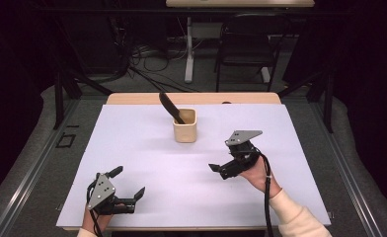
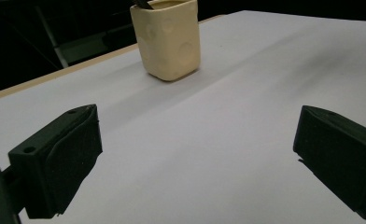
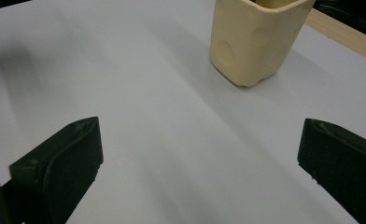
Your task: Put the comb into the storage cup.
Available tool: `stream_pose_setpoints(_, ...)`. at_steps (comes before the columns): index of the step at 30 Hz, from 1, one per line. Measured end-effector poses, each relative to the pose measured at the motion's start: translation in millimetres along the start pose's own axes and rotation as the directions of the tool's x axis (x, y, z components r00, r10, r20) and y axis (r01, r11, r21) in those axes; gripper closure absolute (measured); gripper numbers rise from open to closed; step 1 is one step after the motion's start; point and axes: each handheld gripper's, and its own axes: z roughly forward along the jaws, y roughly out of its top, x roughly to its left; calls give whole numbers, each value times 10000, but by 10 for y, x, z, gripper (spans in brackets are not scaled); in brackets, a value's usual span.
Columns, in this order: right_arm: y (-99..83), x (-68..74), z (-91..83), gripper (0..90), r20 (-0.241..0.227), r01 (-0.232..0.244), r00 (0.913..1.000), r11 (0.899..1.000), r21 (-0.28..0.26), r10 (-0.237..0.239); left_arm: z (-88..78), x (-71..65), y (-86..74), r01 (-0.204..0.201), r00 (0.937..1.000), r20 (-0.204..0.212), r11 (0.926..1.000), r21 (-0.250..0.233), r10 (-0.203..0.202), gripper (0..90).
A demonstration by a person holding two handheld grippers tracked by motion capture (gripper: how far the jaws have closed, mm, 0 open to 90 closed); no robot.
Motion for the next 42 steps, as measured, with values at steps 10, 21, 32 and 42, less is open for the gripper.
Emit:
stream_pose_setpoints(10,-160,33,-87,0,68,-72,10000,10000,66,71,5,-3,0,-2,10000,6,10000,18,2,11)
stream_pose_setpoints(21,-316,135,-108,0,99,-80,9999,10000,42,80,0,-2,1,-37,10000,9,10000,31,37,11)
stream_pose_setpoints(32,-498,212,-149,0,284,-64,9996,9999,-110,67,0,-6,0,-56,10000,12,10000,47,56,11)
stream_pose_setpoints(42,-652,230,-271,0,580,-232,9980,9991,-366,253,0,-6,-1,-53,10000,18,10000,44,52,11)
